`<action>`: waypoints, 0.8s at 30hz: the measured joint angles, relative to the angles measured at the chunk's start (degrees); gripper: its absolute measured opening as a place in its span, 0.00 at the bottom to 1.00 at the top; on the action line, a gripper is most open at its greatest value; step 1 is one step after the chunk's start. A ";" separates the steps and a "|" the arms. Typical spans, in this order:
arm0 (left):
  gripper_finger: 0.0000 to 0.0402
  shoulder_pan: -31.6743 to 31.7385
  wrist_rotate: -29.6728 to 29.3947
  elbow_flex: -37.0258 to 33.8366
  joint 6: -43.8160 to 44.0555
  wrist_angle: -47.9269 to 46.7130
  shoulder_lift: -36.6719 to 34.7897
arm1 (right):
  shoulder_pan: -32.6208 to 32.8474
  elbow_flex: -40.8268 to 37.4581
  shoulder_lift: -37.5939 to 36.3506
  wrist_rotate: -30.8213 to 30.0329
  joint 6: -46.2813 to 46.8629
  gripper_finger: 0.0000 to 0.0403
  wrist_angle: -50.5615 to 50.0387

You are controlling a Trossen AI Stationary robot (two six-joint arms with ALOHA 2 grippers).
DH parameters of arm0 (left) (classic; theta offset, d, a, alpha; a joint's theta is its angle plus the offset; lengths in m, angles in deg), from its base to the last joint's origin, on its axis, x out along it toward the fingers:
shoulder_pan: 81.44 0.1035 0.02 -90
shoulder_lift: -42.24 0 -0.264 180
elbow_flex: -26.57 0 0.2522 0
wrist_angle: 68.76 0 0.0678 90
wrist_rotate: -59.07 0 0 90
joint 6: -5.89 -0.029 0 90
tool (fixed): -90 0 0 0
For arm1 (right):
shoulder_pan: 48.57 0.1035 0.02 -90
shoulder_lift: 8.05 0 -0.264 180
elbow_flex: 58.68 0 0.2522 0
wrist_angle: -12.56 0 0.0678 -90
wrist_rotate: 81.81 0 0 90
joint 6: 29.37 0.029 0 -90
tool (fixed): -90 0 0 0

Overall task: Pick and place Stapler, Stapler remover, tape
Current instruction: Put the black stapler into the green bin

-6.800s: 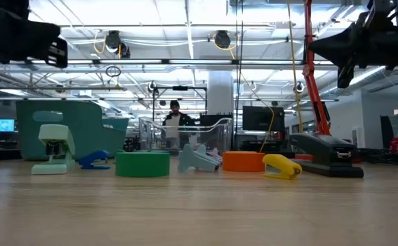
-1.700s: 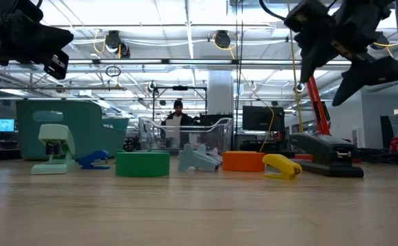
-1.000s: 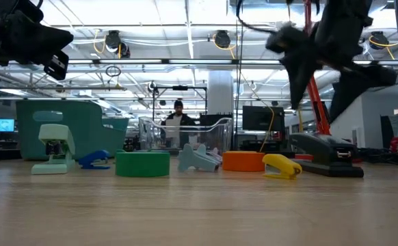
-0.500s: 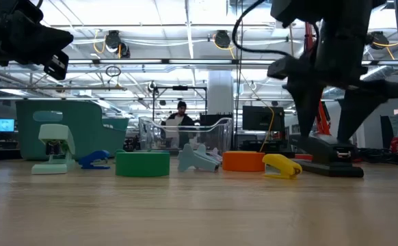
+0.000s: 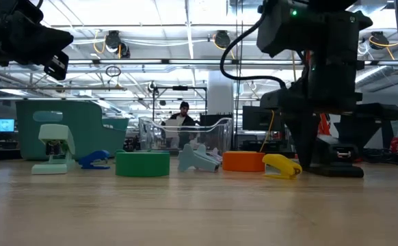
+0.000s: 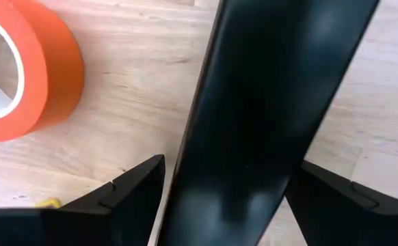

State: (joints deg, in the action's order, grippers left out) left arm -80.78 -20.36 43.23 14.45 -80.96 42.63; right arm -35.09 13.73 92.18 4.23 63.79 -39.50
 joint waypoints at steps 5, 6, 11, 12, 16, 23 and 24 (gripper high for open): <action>0.06 0.00 0.03 0.00 0.17 -0.02 0.00 | 0.15 -0.15 -0.66 -3.05 -3.57 0.70 0.54; 0.06 -0.01 0.09 0.00 0.17 -0.04 0.00 | 0.15 -0.15 -0.66 -3.11 -4.28 0.69 0.70; 0.06 -0.01 0.14 0.00 0.18 -0.09 -0.01 | -0.04 -0.20 -0.66 -3.13 -7.30 0.69 1.29; 0.06 -0.01 0.15 0.00 0.18 -0.09 0.00 | -0.07 -0.20 -0.66 -3.13 -7.13 0.69 1.37; 0.06 0.00 0.21 0.00 0.19 -0.09 0.00 | 0.22 -0.22 -0.64 -3.52 -7.05 0.69 1.72; 0.06 -0.01 0.46 0.00 -0.08 -0.07 0.00 | 0.24 -0.26 -0.64 -3.57 -6.92 0.70 1.88; 0.06 0.01 0.46 0.00 -0.26 -0.07 -0.02 | 0.24 -0.26 -0.64 -3.56 -6.92 0.70 1.91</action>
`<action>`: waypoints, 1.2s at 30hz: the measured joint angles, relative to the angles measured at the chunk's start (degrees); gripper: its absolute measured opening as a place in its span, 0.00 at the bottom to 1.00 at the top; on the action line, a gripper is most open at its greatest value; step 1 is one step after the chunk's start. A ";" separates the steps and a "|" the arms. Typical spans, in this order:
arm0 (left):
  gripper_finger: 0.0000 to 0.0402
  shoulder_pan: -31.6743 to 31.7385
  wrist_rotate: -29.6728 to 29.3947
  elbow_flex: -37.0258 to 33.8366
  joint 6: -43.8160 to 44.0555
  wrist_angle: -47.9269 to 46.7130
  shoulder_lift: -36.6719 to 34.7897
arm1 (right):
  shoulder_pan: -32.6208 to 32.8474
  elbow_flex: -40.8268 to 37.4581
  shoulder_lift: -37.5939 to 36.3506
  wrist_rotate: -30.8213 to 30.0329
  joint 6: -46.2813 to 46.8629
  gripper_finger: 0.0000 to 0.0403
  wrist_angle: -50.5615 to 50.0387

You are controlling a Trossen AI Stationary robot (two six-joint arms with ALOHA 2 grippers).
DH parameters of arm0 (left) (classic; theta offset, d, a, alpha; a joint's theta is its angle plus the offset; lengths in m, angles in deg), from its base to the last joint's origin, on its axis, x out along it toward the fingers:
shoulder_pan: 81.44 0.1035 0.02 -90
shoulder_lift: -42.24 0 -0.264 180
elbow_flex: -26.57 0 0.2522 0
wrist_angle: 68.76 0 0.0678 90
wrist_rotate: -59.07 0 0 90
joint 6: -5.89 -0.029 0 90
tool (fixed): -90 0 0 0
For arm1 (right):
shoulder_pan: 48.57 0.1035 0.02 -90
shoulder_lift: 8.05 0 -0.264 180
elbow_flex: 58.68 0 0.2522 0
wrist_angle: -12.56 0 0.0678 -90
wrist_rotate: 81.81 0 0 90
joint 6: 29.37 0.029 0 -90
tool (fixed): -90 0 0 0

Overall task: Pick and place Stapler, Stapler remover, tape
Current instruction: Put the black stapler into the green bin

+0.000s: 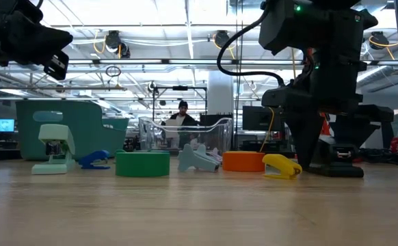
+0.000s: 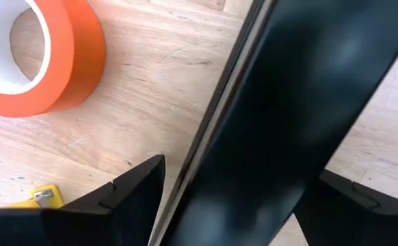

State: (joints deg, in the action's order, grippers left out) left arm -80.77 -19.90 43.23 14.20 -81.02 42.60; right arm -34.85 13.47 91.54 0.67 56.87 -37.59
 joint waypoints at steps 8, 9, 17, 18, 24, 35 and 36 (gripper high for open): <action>0.06 0.00 0.04 0.00 -0.43 0.00 0.01 | 0.30 0.00 0.02 -0.23 0.98 0.70 0.10; 0.06 -0.01 0.06 0.00 -0.43 -0.01 0.01 | 0.28 0.00 0.02 -0.23 1.84 0.70 0.10; 0.06 0.00 1.56 0.00 -0.52 -0.02 0.00 | 0.35 0.00 0.02 -0.18 1.68 0.70 0.14; 0.06 -0.01 1.81 0.00 -0.52 -0.01 0.01 | 0.35 0.00 0.04 -0.18 1.64 0.71 0.16; 0.06 -0.02 2.55 0.00 -0.60 -0.02 0.01 | 0.39 0.00 0.04 -0.33 2.87 0.70 -0.10; 0.06 -0.02 2.62 0.00 -0.85 -0.04 0.02 | -0.11 0.00 0.09 0.03 5.59 0.43 -2.17; 0.06 -0.02 2.62 0.00 -0.92 -0.04 0.01 | -0.11 0.00 0.06 -0.08 6.14 0.39 -2.28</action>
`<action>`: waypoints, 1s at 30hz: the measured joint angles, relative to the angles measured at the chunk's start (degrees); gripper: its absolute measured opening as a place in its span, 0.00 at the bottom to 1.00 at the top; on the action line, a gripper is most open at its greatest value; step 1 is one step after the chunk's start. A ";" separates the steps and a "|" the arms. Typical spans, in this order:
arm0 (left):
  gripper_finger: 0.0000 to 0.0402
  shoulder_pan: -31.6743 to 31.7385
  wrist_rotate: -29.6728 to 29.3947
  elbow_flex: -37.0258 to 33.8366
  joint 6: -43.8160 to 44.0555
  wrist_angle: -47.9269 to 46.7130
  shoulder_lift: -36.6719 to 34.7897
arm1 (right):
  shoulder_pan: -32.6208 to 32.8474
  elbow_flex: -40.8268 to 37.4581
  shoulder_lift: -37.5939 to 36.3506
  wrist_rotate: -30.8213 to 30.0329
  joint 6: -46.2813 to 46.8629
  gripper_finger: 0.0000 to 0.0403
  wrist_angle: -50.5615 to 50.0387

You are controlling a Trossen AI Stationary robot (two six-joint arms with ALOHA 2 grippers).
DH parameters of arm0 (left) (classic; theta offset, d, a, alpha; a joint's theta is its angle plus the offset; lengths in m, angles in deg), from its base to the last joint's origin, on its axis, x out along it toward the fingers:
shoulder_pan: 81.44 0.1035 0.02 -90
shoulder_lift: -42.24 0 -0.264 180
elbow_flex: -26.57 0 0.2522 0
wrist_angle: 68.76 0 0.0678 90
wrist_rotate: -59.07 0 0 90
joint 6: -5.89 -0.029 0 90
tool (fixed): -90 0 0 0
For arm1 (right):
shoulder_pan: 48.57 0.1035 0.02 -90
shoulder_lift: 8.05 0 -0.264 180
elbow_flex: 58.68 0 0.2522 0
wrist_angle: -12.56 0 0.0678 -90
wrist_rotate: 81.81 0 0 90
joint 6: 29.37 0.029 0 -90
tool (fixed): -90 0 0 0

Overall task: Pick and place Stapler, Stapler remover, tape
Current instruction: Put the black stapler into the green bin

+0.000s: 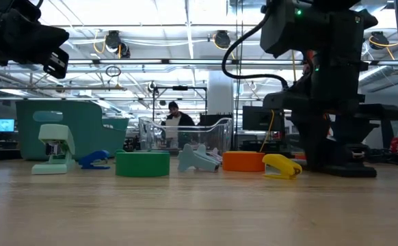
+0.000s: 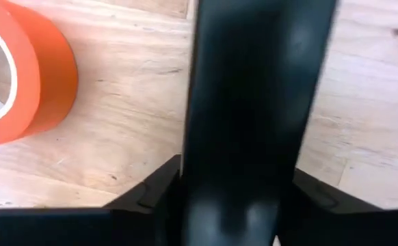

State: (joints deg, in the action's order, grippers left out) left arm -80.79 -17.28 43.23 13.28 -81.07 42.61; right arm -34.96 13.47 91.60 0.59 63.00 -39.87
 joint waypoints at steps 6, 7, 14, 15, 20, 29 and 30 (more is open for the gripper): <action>0.06 0.01 0.00 0.00 -0.04 0.00 -0.01 | 0.00 0.04 -0.01 -0.18 0.01 0.37 -0.16; 0.06 0.01 0.00 0.00 0.02 0.01 0.01 | 0.00 0.04 -0.01 -0.43 0.01 0.37 -0.18; 0.06 0.02 -0.02 0.00 0.47 0.28 0.00 | -0.12 -0.21 -2.58 -3.35 0.16 0.37 0.10; 0.06 0.00 -0.02 0.00 0.49 0.28 0.01 | -0.15 -0.24 -3.82 -4.46 0.29 0.37 -0.30; 0.06 0.02 -0.02 0.00 1.00 0.31 -0.01 | 0.00 -0.17 -10.69 -8.14 0.30 0.37 0.05; 0.06 0.00 -0.05 -0.02 6.47 2.32 -0.01 | -0.07 -0.11 -20.34 -13.38 -15.06 0.37 15.70; 0.06 0.01 -0.07 -0.02 6.59 2.68 -0.01 | -0.07 -0.11 -20.56 -13.44 -17.62 0.37 18.83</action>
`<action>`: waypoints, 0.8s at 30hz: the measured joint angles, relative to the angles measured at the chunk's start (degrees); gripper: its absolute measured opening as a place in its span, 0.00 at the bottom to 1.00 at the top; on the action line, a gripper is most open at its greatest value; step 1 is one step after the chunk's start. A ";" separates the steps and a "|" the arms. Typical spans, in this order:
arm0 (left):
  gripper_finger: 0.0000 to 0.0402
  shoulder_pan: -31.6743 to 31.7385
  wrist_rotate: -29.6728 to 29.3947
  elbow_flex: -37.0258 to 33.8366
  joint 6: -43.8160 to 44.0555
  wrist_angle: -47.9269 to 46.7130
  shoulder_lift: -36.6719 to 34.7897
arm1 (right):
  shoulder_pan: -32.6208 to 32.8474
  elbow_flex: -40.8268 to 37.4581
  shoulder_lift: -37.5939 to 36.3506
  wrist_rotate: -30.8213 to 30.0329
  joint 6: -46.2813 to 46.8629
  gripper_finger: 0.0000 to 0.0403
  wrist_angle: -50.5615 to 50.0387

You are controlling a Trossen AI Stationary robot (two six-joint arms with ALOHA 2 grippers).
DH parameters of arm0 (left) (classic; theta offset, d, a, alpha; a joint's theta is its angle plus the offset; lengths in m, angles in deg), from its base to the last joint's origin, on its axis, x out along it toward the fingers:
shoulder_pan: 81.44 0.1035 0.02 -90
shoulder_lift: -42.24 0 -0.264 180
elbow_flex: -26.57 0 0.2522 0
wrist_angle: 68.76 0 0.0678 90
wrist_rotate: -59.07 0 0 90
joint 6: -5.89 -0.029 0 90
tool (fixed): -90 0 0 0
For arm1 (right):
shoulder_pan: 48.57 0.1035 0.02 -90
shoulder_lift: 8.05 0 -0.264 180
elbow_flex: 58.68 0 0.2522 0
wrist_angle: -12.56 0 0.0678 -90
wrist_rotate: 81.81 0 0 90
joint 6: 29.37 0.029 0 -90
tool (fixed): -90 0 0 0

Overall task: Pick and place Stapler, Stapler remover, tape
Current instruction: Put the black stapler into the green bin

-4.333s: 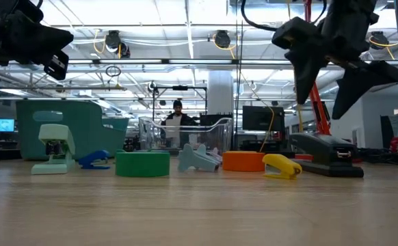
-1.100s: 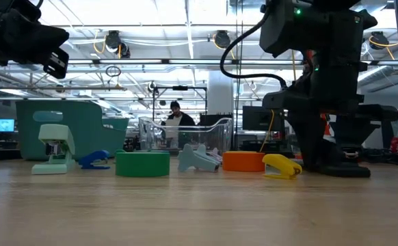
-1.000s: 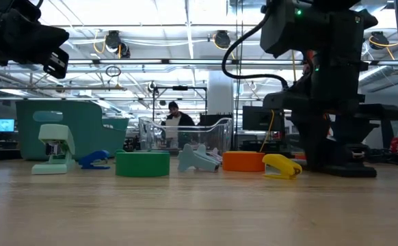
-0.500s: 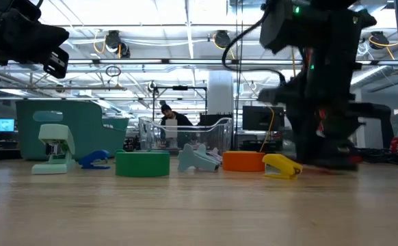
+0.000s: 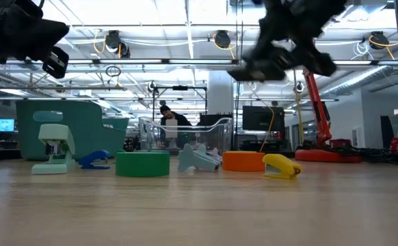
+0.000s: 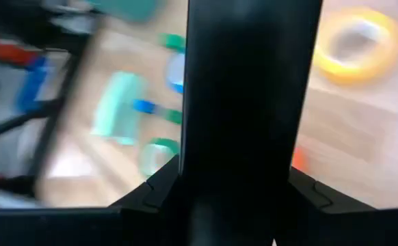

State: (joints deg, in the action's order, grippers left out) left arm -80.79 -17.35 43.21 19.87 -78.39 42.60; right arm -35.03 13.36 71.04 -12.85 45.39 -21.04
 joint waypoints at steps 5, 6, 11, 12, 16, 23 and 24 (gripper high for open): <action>0.06 0.02 0.00 0.00 0.20 3.36 0.02 | -0.45 0.04 0.87 -0.04 -9.66 0.37 15.20; 0.06 0.00 0.02 0.00 0.79 4.05 0.02 | -0.71 0.13 1.43 -0.01 -10.88 0.37 17.59; 0.06 0.02 0.02 0.00 5.28 5.74 0.02 | -2.56 0.11 5.55 1.85 -15.98 0.37 29.04; 0.06 0.00 0.00 0.00 5.70 6.20 0.01 | -3.05 0.11 6.86 2.90 -16.18 0.37 31.87; 0.06 0.02 0.05 0.00 6.07 6.73 0.01 | -4.85 0.11 11.89 5.03 -18.52 0.37 44.48; 0.06 0.02 0.12 0.00 8.74 6.89 0.00 | -7.67 4.79 19.87 10.13 -19.99 0.37 53.19; 0.06 0.02 0.02 0.00 9.33 7.13 0.00 | -7.92 6.74 21.23 11.62 -20.42 0.37 52.74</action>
State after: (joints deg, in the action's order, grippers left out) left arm -80.77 -17.33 43.21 29.20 -71.26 42.60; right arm -42.95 20.11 92.27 -1.23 24.97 31.69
